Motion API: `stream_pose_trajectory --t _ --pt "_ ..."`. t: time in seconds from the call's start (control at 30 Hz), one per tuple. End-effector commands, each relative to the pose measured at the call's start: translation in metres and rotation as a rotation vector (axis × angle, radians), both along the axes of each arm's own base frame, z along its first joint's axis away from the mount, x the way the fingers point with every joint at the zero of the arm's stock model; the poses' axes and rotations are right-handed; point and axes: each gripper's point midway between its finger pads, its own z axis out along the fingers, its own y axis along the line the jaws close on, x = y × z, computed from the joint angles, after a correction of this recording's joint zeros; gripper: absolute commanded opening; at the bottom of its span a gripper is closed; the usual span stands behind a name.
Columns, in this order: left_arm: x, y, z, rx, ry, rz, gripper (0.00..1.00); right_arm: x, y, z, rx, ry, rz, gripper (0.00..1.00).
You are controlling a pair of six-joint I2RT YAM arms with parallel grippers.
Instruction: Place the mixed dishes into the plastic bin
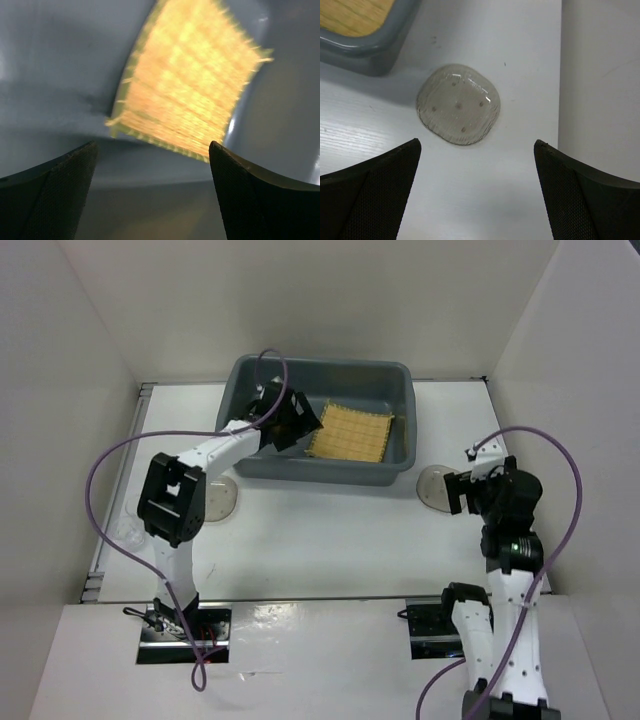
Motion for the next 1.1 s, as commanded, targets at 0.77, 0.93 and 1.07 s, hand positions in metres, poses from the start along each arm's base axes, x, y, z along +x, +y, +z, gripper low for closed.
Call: stream_pose_trajectory --t 0.77,0.93,1.07 --pt "-0.132 0.036 0.124 0.371 -0.316 -0.224 1.0 0.053 -0.126 -0.169 0.516 0.834 -0.133 0.98" --pt "-0.141 0.031 0.112 0.379 -0.274 -0.256 1.0 0.063 -0.095 -0.192 0.516 0.915 -0.031 0.98" --pt "-0.149 0.026 0.114 0.358 -0.268 -0.278 1.0 0.07 -0.069 -0.207 0.559 0.979 0.057 0.98"
